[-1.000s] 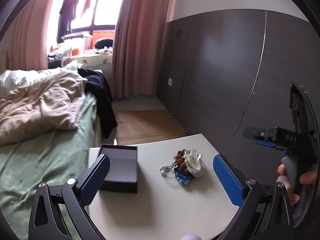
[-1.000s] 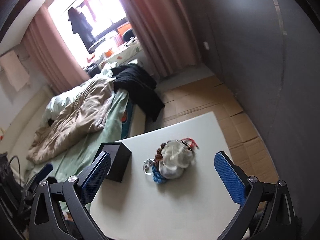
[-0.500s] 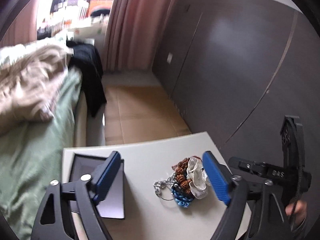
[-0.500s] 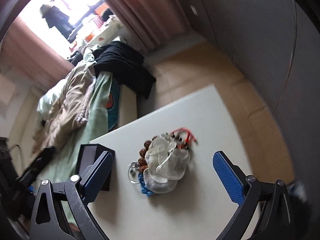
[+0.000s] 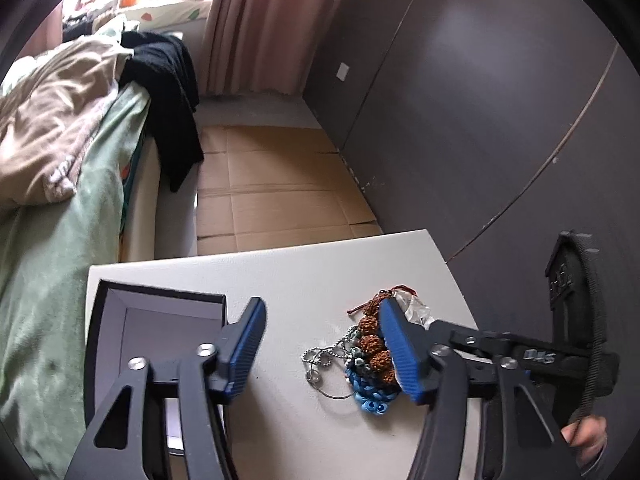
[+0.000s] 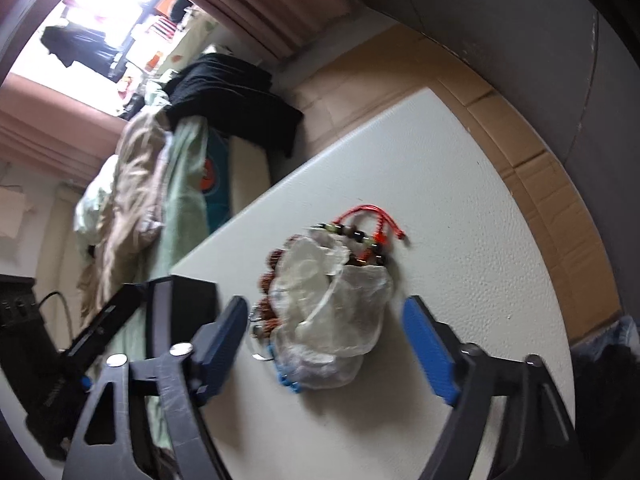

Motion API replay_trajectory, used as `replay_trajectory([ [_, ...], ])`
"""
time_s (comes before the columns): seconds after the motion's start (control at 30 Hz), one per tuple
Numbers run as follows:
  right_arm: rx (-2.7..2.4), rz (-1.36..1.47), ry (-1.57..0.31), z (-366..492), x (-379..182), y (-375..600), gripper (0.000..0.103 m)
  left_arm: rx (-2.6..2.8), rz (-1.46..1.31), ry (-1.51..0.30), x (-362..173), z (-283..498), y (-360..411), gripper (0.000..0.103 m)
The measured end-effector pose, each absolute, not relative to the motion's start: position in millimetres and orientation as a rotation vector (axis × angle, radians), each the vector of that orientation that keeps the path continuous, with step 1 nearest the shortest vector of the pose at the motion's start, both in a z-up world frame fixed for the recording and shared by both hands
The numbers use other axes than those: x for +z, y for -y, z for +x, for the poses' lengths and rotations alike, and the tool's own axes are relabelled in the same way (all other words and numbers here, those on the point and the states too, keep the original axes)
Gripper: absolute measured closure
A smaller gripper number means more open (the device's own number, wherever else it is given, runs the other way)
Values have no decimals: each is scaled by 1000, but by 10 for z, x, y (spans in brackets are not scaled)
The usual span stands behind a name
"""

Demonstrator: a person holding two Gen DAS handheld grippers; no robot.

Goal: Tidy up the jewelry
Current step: 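Move both grippers down toward the jewelry pile, then grasp the brown rudraksha bracelet with the left gripper while the right gripper lifts the white plastic bag away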

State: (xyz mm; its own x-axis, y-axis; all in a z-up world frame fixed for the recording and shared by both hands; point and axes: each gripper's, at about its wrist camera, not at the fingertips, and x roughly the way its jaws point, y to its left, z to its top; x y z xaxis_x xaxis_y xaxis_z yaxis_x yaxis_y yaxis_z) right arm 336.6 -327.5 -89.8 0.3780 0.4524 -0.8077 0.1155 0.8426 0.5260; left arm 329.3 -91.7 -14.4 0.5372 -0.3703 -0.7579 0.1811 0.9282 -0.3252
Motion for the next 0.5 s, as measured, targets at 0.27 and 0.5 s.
replay_trajectory([
  [0.27,173,456,-1197,3396,-986,3159,92,-337,-229,-984,-273,3359,997,55],
  [0.5,207,523,-1065,3269,-714,3316,99,-366,-229,-1008,-379,3367,1159,71],
])
